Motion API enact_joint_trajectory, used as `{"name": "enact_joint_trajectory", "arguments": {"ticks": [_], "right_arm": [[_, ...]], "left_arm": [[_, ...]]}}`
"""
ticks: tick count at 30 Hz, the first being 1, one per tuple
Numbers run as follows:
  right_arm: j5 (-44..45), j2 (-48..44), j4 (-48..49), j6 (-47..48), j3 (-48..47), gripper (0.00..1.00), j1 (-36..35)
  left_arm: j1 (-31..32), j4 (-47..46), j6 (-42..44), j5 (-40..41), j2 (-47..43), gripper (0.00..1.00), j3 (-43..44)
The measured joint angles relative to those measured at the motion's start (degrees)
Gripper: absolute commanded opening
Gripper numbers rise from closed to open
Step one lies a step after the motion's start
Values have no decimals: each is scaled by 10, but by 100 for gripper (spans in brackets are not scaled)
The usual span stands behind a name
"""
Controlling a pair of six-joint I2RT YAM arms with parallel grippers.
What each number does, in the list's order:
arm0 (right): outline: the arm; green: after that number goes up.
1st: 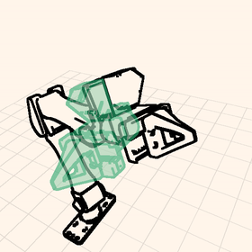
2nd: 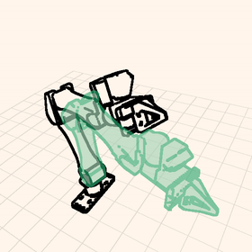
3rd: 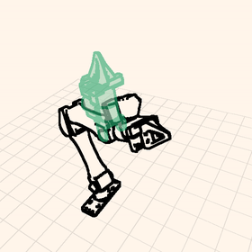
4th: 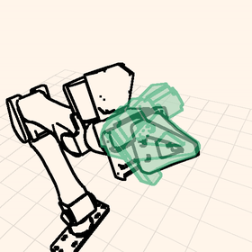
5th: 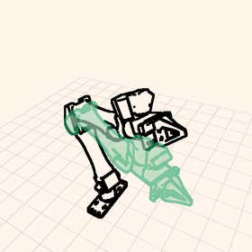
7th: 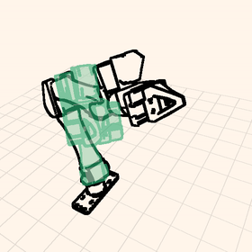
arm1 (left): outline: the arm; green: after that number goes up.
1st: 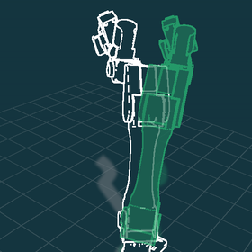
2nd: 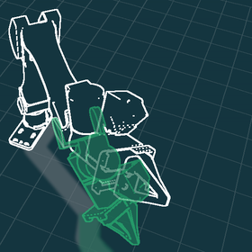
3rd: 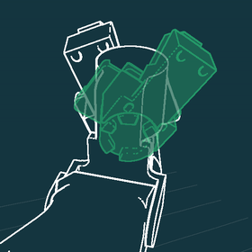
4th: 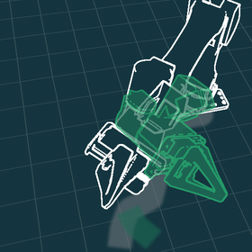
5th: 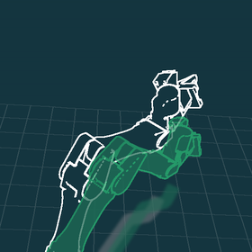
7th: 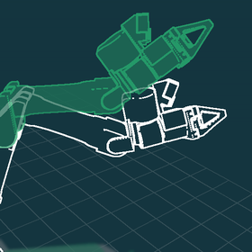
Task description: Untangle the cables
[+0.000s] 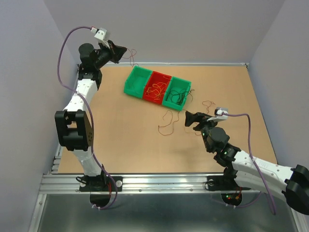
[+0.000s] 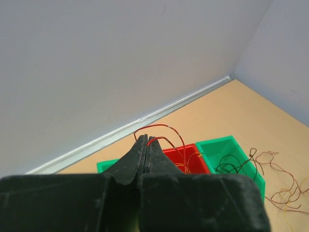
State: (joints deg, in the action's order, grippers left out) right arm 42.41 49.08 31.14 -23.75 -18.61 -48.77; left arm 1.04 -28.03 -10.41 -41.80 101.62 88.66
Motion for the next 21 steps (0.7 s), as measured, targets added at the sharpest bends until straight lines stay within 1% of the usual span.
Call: {"name": "enact_joint_trajectory", "arguments": {"ticks": [3, 6, 10, 12, 14, 16, 17, 18, 19, 21], "right_arm": [[-3, 0, 0, 0, 0, 100, 0], [-5, -2, 0, 0, 0, 100, 0], [-9, -10, 0, 0, 0, 100, 0], [-9, -12, 1, 0, 0, 100, 0], [-10, -12, 1, 0, 0, 100, 0], [-10, -11, 1, 0, 0, 100, 0], [-11, -10, 1, 0, 0, 100, 0], [-11, -10, 1, 0, 0, 100, 0], [-11, -9, 1, 0, 0, 100, 0], [-11, -8, 1, 0, 0, 100, 0]], "left_arm": [[23, 1, 35, 34, 14, 0, -22], [47, 41, 80, 111, 44, 0, -30], [66, 165, 136, 197, 145, 0, 55], [75, 219, 168, 238, 180, 0, 59], [82, 253, 192, 275, 201, 0, 59], [104, 288, 221, 324, 232, 0, 63], [114, 307, 230, 343, 245, 0, 74], [135, 335, 245, 376, 284, 0, 109], [146, 334, 254, 395, 308, 0, 132], [163, 351, 265, 416, 334, 8, 178]]}}
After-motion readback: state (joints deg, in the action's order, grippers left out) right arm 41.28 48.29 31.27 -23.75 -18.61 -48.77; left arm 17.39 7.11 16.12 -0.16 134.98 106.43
